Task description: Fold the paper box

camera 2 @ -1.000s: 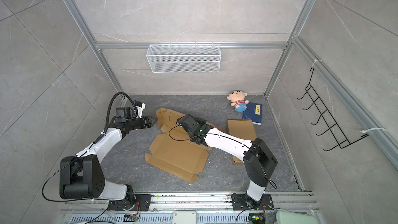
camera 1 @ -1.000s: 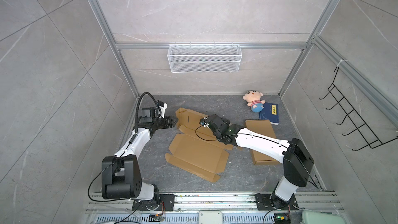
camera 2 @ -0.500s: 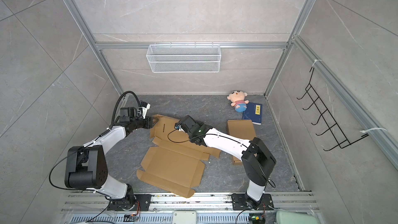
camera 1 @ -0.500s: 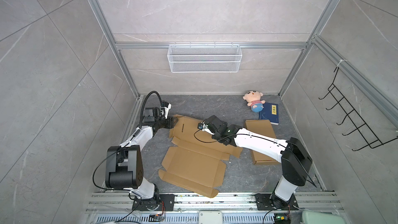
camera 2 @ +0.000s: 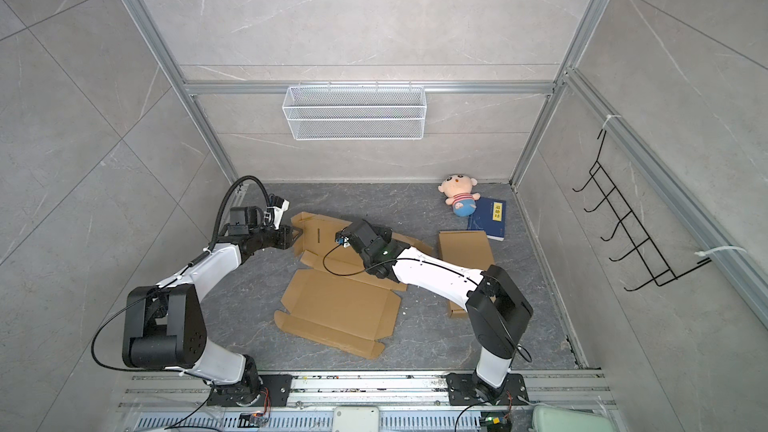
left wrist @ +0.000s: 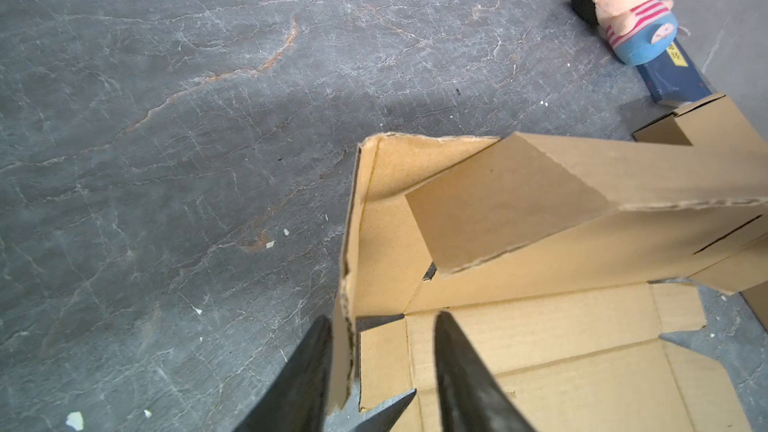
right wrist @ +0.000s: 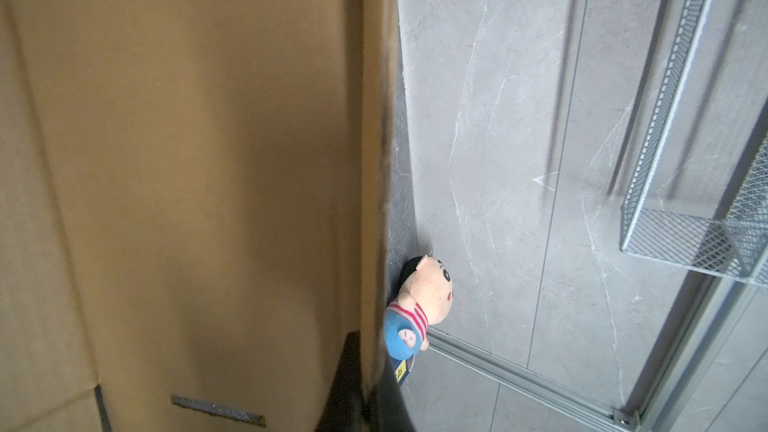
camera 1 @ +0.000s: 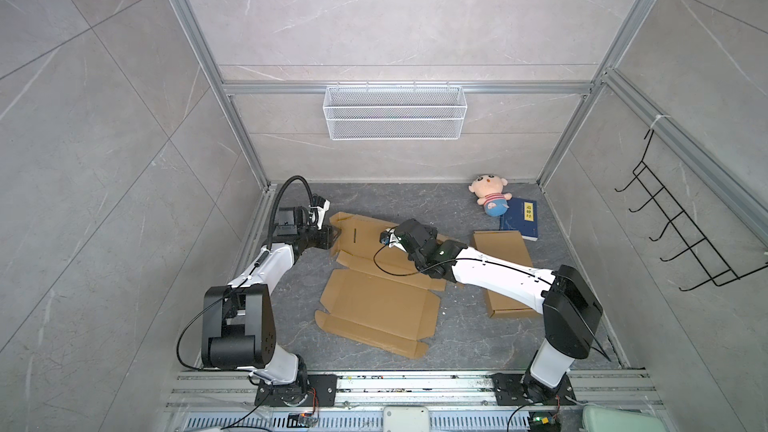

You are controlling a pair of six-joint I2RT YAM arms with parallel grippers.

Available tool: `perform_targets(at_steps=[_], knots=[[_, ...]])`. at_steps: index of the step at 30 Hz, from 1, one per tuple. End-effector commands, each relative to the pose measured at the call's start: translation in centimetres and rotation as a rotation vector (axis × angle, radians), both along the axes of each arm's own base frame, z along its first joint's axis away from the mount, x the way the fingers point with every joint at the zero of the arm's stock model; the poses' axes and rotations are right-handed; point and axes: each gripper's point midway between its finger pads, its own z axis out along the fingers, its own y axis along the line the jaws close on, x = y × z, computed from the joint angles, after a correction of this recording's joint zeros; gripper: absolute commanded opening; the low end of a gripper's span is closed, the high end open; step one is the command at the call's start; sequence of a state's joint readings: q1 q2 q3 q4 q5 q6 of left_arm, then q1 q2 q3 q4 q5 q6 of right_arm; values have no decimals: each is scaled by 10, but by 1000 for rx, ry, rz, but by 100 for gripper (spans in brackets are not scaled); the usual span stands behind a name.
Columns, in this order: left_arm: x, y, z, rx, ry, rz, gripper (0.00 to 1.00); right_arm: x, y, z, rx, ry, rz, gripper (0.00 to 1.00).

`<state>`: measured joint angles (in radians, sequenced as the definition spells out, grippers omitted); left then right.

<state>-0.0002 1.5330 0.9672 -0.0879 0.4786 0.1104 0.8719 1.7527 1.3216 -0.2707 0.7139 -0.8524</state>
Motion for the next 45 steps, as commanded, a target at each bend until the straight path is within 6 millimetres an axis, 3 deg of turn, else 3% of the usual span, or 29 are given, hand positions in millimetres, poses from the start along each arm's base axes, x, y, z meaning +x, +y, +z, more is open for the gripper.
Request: perform_targets(at_steps=[1,6,10,13,17,25,30,38,45], knots=[[19,-3,19,-35,-82,-6,32,4,-2,17,0,-62,-14,0],[25,-5,27,-54,-108,-5,16,9,-5,28,-3,-116,-34,0],[22,-9,45,-81,-153,-9,7,15,-8,41,-19,-187,-58,0],[13,-19,55,-60,-200,-33,3,16,-9,44,-22,-204,-60,0],[-2,-36,50,11,-244,-60,0,18,-10,45,-32,-228,-80,0],[-19,-58,33,35,-256,-29,0,15,-14,38,-34,-225,-103,0],[-26,-75,18,-21,-217,13,1,-1,-10,18,-31,-234,-90,0],[-31,-72,-6,-12,-111,46,4,-20,-8,-20,-112,-353,-63,0],[-32,-67,-13,-4,-41,73,13,-34,-6,-31,-154,-355,-40,0]])
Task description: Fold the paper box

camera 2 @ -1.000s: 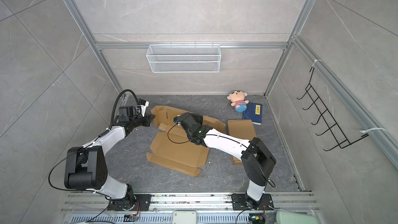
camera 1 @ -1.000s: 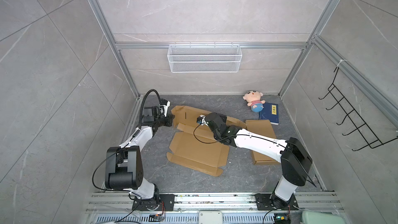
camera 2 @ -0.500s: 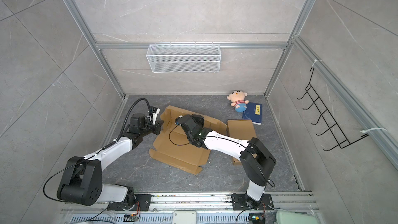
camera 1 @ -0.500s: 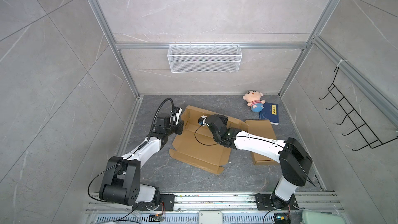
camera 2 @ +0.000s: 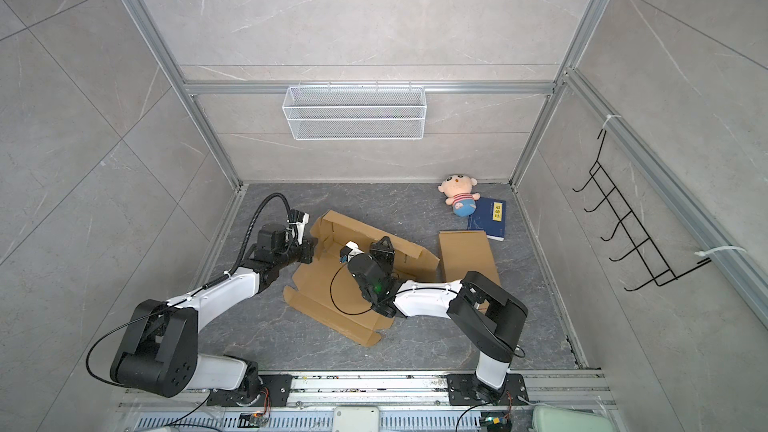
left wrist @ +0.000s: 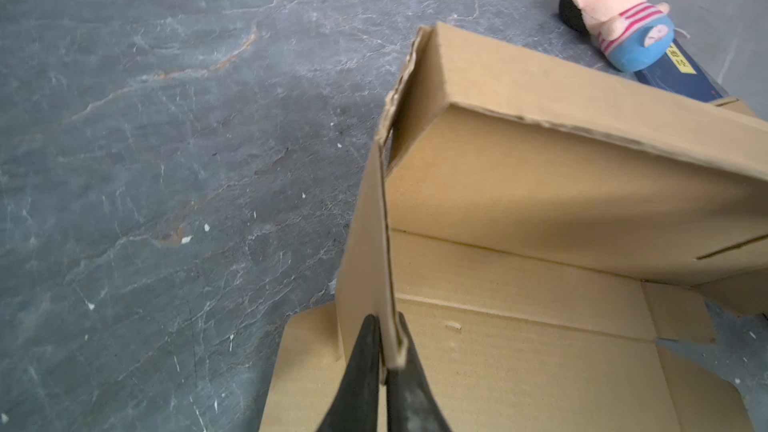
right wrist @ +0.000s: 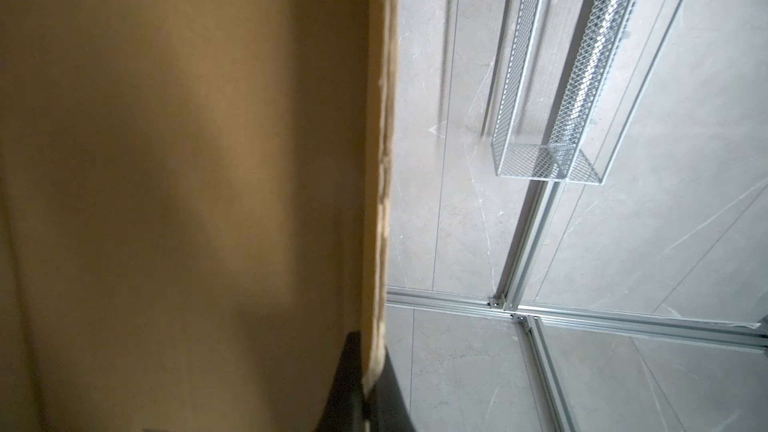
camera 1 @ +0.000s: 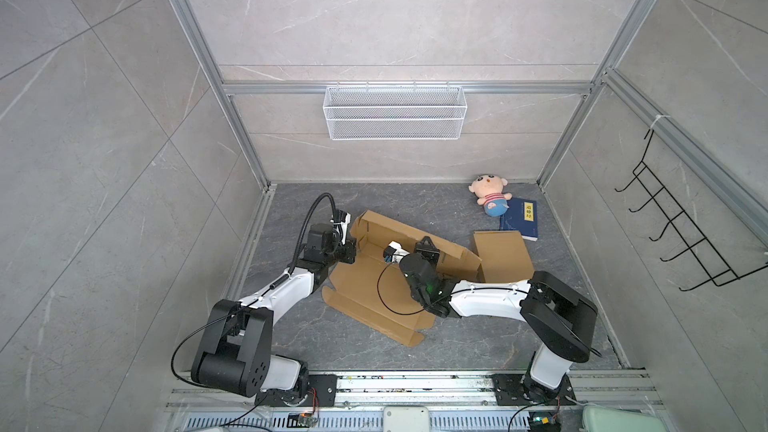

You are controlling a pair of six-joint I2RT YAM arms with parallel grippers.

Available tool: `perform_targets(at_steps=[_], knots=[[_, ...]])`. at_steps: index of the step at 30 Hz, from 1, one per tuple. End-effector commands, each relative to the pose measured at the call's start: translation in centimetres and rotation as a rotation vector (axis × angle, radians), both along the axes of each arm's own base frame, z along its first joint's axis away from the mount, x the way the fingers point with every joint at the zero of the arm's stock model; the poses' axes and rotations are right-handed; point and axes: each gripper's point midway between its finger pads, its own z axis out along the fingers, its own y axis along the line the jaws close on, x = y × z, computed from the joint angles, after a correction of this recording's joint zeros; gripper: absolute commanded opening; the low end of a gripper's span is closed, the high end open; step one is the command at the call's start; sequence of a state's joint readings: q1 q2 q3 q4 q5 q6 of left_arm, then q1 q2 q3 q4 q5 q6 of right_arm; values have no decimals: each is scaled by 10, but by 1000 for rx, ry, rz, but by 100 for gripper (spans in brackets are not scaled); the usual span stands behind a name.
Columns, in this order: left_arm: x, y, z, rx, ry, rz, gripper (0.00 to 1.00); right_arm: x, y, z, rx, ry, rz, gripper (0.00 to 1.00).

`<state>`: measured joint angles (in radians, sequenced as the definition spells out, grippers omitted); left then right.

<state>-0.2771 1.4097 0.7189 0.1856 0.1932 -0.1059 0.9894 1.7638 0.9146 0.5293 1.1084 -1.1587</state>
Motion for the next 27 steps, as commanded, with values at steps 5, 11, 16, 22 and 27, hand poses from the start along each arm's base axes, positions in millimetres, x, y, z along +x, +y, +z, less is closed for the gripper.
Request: perform_targets(at_steps=[5,11,16,22,27], knots=[[1,-6,15,-34,51,-42,22,-12,9,-23,-57,39,65,0],[-3,3,44,-72,57,-95,32,-13,6,-29,-73,56,76,0],[-15,1,69,-78,31,-165,44,-10,1,-30,-72,62,68,0],[-9,51,116,-171,-65,-54,51,-7,-2,-28,-66,71,65,0],[19,99,105,-221,-35,109,52,-7,-1,-26,-59,70,67,0]])
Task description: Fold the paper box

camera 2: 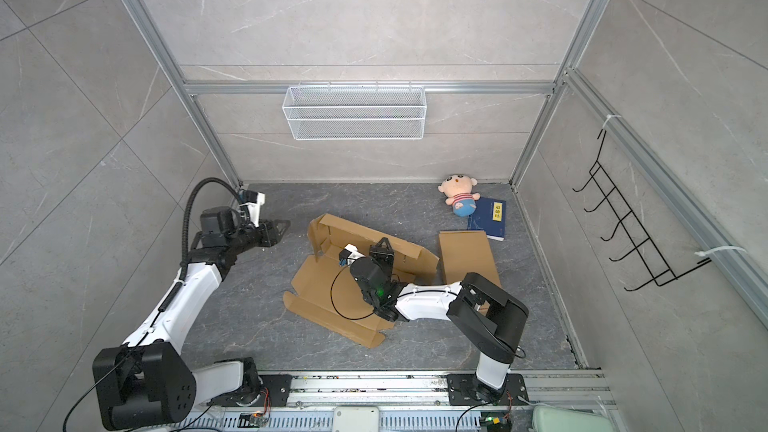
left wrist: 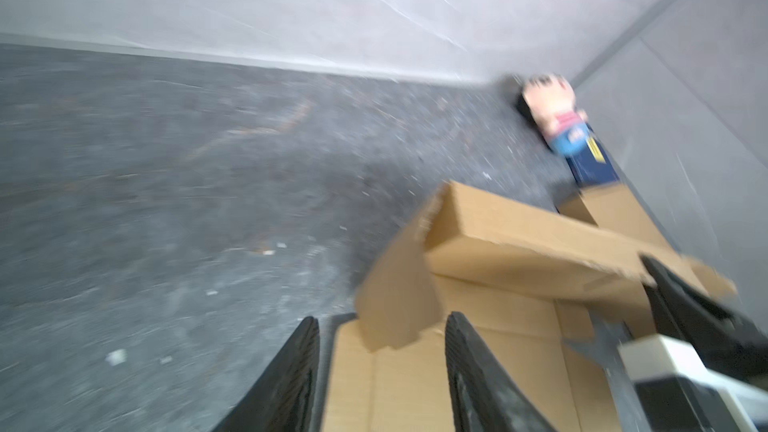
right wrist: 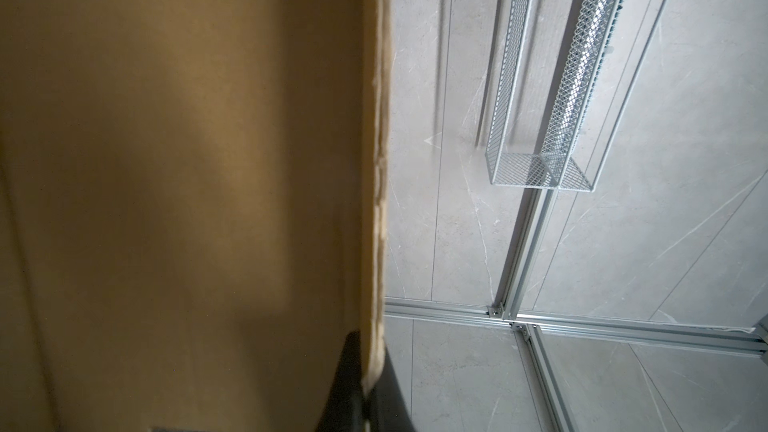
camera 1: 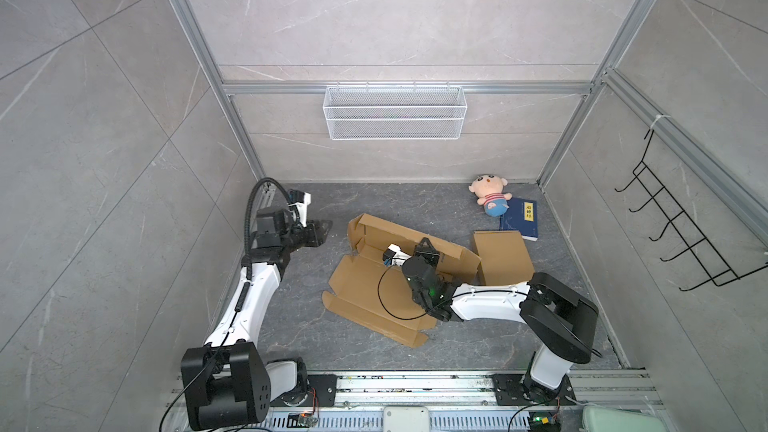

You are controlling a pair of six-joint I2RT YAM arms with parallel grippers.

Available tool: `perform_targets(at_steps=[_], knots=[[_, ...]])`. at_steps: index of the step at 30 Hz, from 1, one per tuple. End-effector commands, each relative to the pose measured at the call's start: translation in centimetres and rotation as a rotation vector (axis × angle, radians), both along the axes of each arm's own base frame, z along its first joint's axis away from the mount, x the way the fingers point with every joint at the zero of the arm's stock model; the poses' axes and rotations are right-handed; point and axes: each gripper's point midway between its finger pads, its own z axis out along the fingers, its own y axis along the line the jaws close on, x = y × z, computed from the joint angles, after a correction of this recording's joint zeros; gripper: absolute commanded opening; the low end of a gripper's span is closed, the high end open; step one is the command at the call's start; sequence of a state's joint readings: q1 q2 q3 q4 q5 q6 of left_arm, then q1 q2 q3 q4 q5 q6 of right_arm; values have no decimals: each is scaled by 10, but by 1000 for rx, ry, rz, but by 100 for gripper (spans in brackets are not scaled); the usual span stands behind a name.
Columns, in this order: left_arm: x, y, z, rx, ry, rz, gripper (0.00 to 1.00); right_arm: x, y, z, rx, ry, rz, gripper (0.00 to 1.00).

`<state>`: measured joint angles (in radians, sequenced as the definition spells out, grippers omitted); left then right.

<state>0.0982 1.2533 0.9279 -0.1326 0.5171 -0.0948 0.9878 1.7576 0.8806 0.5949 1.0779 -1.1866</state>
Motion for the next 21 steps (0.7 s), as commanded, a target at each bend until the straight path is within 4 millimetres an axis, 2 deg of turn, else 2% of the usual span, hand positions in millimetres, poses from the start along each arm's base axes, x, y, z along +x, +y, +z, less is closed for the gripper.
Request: perform_targets(at_steps=[1,6,12,15,18,21], knots=[[19,6,-5,-42,29,17,53,-6,-2,-24,-69,77,38,0],[37,-3,-45,-44,126,-35,59,-5,-1,-23,-64,78,36,0],[30,-33,-88,49,227,-196,69,-5,-1,-21,-56,80,39,0],[28,-48,-97,38,246,-252,73,-5,-1,-22,-56,83,38,0],[22,-68,-96,59,223,-331,75,-5,-1,-23,-59,87,37,0],[15,-80,-95,69,212,-386,75,-5,0,-21,-56,85,39,0]])
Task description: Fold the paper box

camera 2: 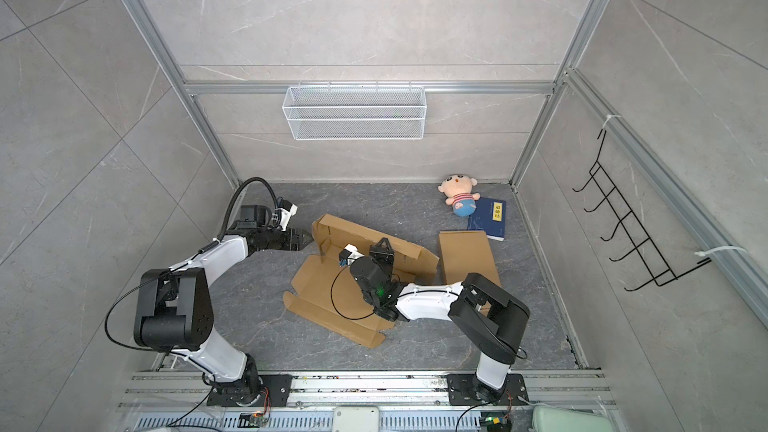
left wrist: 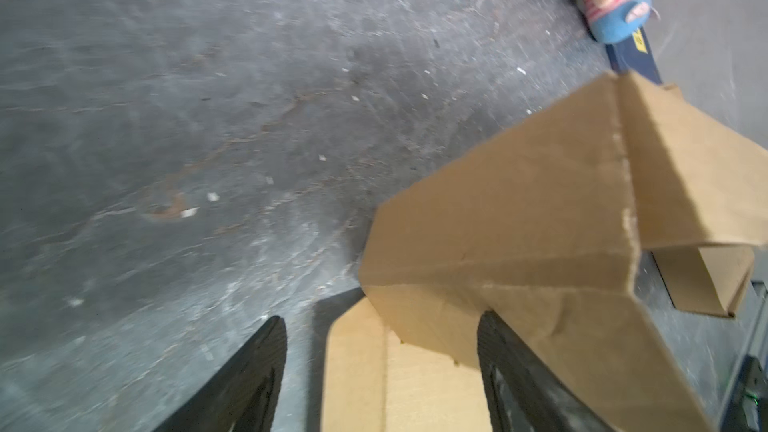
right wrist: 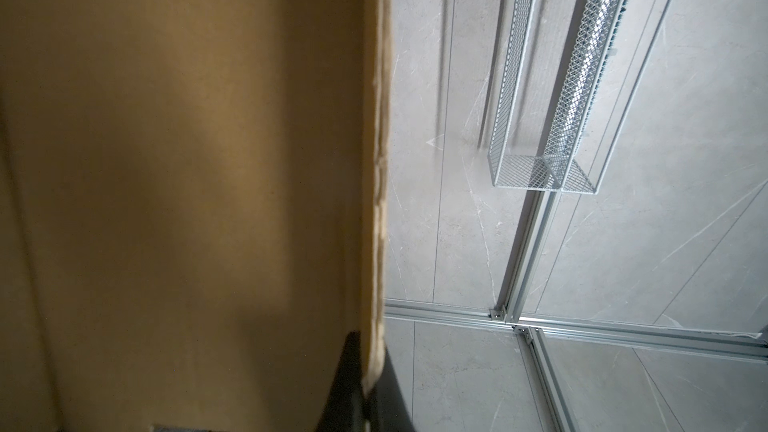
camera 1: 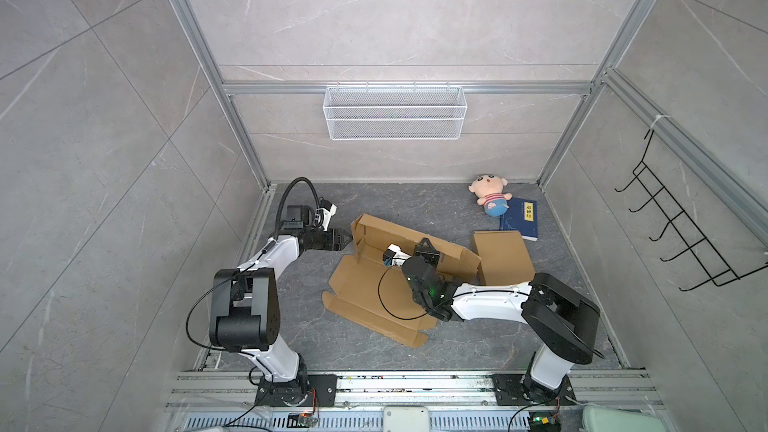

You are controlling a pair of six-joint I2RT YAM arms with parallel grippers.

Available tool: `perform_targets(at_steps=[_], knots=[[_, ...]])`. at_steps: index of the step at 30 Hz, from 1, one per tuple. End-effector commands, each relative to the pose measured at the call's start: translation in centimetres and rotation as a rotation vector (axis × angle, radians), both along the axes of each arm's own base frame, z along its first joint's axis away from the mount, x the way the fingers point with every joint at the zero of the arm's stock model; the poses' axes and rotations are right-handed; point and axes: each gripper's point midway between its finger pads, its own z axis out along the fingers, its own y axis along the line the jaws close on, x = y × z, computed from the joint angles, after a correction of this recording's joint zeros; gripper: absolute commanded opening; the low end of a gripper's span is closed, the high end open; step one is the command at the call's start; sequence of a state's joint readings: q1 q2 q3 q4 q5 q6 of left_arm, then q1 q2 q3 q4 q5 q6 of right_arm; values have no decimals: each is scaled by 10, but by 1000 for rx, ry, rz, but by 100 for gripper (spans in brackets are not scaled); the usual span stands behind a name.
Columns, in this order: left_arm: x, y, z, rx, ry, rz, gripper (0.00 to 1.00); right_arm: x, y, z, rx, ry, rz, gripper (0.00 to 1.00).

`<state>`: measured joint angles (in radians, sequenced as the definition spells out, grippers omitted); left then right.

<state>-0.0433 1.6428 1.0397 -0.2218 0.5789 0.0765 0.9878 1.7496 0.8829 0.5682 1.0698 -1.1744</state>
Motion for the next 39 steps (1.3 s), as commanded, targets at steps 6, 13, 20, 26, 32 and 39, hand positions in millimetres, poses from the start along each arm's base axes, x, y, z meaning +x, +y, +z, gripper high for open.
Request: perform_targets(at_steps=[6,13,20,26,32,39], knots=[[3,-28,12,-10,-85,-145,71,-3,3,-19,-51,74,38,0],[14,-35,12,-7,-141,-130,65,-4,3,-20,-51,80,39,0],[32,-38,16,-12,-245,-44,60,-4,3,-23,-52,88,39,0],[42,-32,13,50,-273,50,55,-4,2,-22,-46,90,38,0],[43,-30,2,94,-306,154,42,-4,2,-22,-40,92,32,0],[46,-19,-2,132,-335,262,23,-5,2,-20,-33,95,31,0]])
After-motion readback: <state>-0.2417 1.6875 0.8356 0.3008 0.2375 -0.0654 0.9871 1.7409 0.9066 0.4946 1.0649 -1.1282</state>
